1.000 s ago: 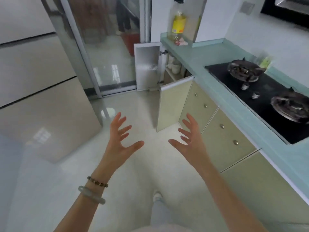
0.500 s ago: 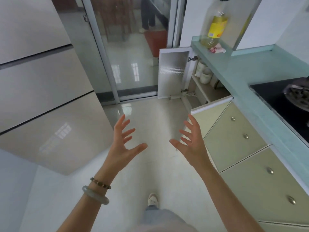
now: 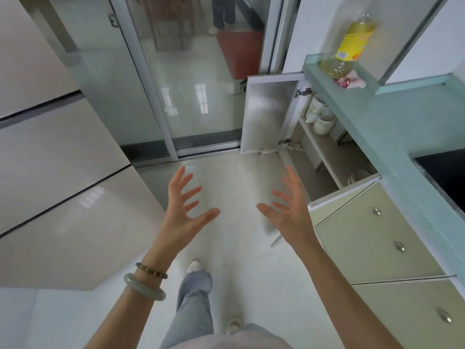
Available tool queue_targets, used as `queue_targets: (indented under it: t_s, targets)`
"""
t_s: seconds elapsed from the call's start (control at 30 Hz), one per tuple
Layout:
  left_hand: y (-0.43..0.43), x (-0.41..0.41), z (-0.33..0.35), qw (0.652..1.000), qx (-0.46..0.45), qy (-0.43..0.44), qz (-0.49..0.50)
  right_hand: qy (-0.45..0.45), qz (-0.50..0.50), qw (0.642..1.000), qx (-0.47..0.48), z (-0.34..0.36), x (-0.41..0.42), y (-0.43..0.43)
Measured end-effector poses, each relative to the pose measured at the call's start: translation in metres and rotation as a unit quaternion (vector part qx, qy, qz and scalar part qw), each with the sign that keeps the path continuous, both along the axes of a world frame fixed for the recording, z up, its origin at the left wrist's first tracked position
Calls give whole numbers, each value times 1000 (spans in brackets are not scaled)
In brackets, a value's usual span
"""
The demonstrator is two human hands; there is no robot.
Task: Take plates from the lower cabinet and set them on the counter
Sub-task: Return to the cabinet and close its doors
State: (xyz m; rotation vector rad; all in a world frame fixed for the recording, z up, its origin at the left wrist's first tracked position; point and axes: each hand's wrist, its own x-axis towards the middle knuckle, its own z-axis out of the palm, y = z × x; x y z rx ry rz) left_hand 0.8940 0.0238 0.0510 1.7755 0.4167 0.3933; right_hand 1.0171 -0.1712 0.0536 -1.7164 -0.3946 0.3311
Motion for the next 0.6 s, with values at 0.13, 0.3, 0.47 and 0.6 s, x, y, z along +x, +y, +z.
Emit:
queue_targets:
  t_s: [0.13,0.3,0.47,0.6]
  targets:
    - [52,50,-7,1000,-9,-9,-24,-6,-25,1000,-5,-7,38,45]
    - [127,120,-5,997,-6,-6,-72,-2,-81,997,-5,-5,89,107]
    - [181,190,-7,992,-11,-6,-129,5,-133,991,-14,-1,129,153]
    - [204,239,-9,986,-18,-19,-162,10,-168,985,-27,-6,149,169]
